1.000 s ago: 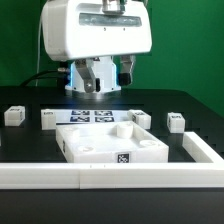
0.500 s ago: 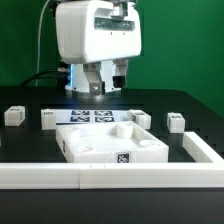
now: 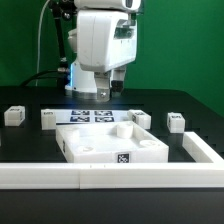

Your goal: Assemble one leg

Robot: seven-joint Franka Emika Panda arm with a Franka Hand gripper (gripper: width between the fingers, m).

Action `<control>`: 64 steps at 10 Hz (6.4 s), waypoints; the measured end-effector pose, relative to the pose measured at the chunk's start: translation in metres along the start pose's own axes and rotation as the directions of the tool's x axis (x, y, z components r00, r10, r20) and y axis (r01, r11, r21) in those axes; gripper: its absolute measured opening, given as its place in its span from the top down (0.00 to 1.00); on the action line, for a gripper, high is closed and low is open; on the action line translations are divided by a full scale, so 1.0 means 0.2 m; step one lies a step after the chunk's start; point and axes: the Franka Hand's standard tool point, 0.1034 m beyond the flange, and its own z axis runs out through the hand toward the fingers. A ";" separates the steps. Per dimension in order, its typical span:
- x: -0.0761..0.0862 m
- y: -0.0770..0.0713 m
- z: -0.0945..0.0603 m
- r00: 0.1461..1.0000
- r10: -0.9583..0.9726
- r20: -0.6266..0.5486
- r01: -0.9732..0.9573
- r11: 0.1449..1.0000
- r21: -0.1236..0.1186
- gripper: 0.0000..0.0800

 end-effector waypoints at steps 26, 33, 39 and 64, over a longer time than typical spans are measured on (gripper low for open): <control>-0.29 -0.55 0.41 0.856 -0.517 -0.016 0.515 0.849 0.120 0.19; -0.35 -0.61 0.51 0.874 -0.485 -0.029 0.483 0.860 0.162 0.50; -0.34 -0.60 0.50 0.874 -0.485 -0.028 0.483 0.862 0.153 0.91; 0.10 -0.60 0.46 0.955 -0.297 -0.025 0.298 0.950 0.091 0.19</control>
Offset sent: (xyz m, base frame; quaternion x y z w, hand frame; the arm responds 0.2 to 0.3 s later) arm -0.0269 0.0126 -0.0252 0.0082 0.0103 -0.2791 0.9602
